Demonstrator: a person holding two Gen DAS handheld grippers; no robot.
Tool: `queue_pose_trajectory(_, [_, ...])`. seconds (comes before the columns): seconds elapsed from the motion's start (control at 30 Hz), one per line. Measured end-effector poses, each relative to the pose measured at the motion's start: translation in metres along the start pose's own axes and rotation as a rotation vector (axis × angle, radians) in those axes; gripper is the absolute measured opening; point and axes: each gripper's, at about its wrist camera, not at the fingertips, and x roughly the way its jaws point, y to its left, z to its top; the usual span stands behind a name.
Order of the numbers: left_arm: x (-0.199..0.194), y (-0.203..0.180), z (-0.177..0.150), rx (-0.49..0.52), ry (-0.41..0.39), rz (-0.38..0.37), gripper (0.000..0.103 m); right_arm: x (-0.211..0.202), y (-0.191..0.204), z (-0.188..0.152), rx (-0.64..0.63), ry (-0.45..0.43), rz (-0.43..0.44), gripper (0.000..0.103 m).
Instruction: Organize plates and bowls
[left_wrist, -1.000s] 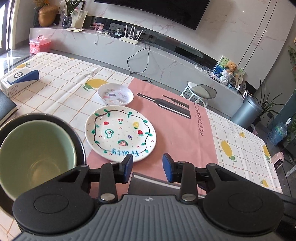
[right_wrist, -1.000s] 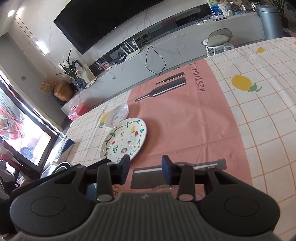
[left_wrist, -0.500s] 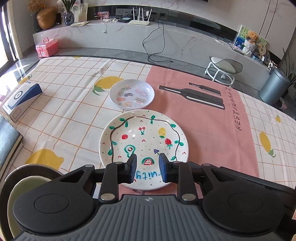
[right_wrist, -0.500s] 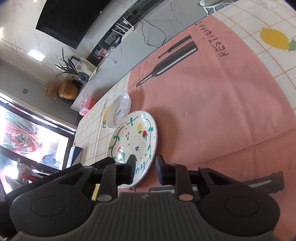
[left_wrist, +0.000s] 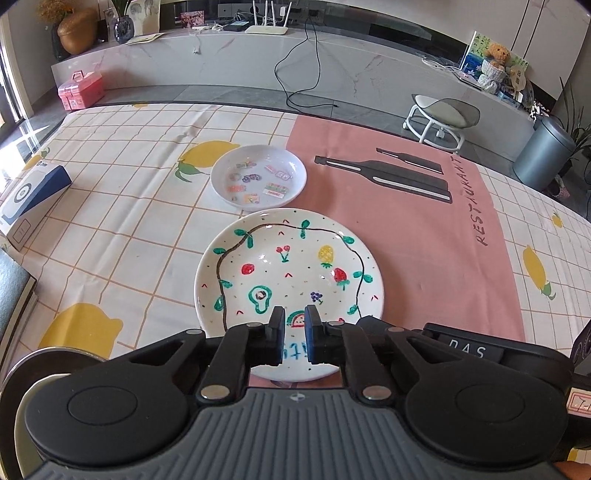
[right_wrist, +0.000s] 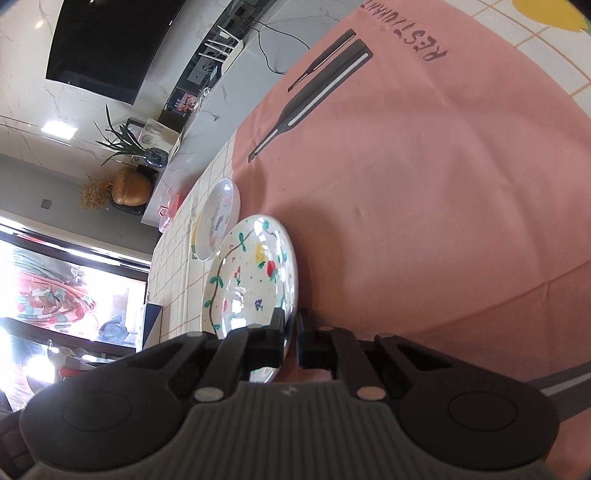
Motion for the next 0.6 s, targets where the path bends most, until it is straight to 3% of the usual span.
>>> queue_pose_trajectory(0.13, [-0.001,-0.001,-0.001,-0.010,-0.008,-0.007,0.014,-0.008,-0.004,-0.001,0.010,-0.018,-0.006,0.002])
queue_pose_trajectory(0.27, [-0.002,-0.006,-0.004,-0.022,-0.037,-0.032,0.032,-0.029,-0.012,0.001,0.012,-0.057,-0.027,0.002])
queue_pose_trajectory(0.6, [0.016,-0.026,-0.017,-0.064,-0.049,-0.087,0.033,-0.087,-0.051,0.014,0.023,-0.169,-0.123,0.002])
